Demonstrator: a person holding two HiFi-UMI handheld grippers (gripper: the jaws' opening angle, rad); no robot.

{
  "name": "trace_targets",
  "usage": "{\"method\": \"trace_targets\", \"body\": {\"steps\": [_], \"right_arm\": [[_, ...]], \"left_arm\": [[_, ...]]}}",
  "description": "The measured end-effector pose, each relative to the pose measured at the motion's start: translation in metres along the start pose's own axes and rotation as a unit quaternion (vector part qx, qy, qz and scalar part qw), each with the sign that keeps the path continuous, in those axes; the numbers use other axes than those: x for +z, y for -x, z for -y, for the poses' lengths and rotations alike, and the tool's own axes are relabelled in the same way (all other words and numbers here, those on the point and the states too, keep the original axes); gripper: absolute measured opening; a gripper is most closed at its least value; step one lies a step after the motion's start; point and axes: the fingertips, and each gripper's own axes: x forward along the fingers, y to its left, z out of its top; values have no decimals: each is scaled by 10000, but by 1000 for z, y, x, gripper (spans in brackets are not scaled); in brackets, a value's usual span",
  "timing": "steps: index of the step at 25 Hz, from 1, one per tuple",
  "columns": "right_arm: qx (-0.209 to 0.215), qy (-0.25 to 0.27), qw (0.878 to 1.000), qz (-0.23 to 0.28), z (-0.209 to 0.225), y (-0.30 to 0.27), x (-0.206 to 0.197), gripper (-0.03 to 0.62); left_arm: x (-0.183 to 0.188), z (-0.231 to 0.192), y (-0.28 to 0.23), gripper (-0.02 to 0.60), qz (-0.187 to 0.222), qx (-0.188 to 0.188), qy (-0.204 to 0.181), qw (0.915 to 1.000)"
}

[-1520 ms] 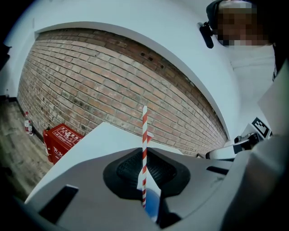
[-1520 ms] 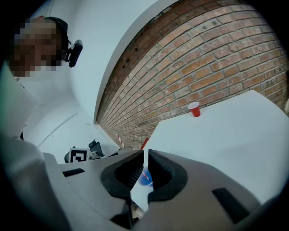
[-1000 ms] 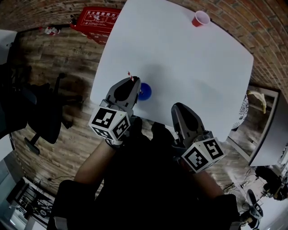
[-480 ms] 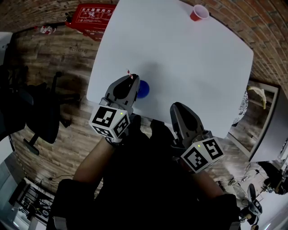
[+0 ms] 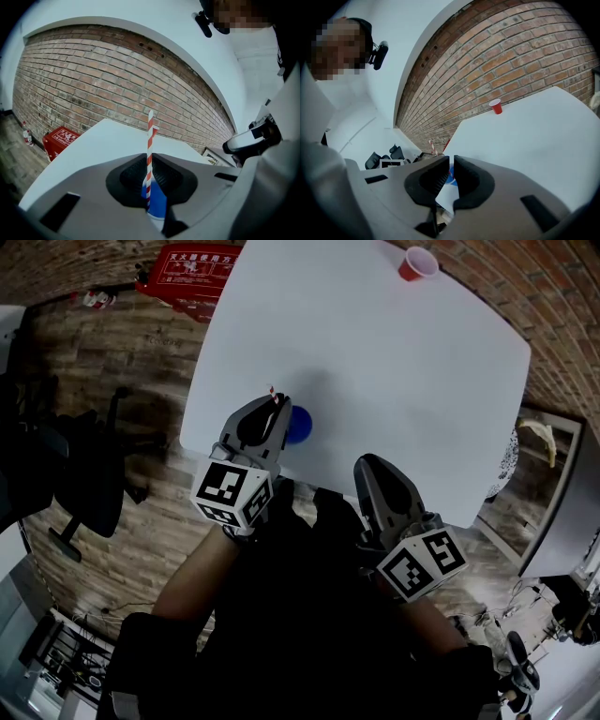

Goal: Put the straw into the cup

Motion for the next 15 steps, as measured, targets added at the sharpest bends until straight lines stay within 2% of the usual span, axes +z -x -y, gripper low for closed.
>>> {"method": "trace_targets", "body": {"steps": [5,15], "right_arm": [[3,-9,10000,-15,-1,0,0,51],[100,6,9999,-9,-2,4,-1,51]], "left_arm": [[-4,2,-1,40,-88,-66,-29,9999],[-5,4,4,40,-97,48,-85,9999]]}}
